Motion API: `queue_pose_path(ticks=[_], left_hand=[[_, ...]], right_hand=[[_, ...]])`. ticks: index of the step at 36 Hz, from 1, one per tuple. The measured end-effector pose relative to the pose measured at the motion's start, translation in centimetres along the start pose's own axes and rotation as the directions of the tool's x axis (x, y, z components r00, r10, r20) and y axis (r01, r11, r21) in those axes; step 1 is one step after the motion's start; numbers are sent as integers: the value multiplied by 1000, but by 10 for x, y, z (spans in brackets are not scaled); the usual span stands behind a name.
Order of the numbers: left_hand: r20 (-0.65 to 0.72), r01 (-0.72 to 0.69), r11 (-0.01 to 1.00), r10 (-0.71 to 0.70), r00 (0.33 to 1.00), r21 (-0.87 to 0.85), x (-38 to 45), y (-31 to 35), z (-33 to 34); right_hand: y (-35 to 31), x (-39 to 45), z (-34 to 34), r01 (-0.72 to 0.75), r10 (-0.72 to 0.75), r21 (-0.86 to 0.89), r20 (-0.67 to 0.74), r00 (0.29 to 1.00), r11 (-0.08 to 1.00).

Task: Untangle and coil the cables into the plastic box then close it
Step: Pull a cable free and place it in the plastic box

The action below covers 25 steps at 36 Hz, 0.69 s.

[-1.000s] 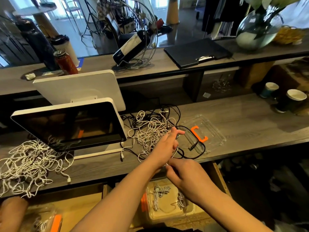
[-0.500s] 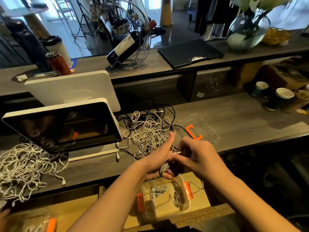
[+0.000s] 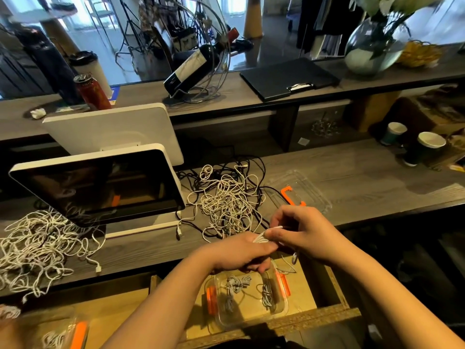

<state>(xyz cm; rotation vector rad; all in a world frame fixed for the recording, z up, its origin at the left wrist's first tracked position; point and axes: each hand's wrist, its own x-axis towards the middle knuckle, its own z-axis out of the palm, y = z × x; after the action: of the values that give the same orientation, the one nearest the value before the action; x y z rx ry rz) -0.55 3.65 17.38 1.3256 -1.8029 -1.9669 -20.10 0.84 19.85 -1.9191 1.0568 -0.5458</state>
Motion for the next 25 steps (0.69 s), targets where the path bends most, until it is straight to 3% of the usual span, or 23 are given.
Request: queue_pose_path(ticks=[8,12,16,19,25], left_hand=[[-15,-83,988,82,997,-130,0,0,6],[-181,-151,936,96,979,-318,2,3,7],[-330,-259,884,129,935,-389,0,4,4],[-397,-313,786,95,913,-533,-3,7,0],[-476,-369,705,50,878,-606,4,7,2]], right_hand=[[7,-4,-3,-45,52,98,-78,996,994],[12,-5,-1,-77,97,180,-109,989,981],[19,-5,11,-95,123,230,-108,987,969],[23,-7,16,-108,139,208,-140,980,972],[23,-9,29,-118,142,173,-130,981,978]])
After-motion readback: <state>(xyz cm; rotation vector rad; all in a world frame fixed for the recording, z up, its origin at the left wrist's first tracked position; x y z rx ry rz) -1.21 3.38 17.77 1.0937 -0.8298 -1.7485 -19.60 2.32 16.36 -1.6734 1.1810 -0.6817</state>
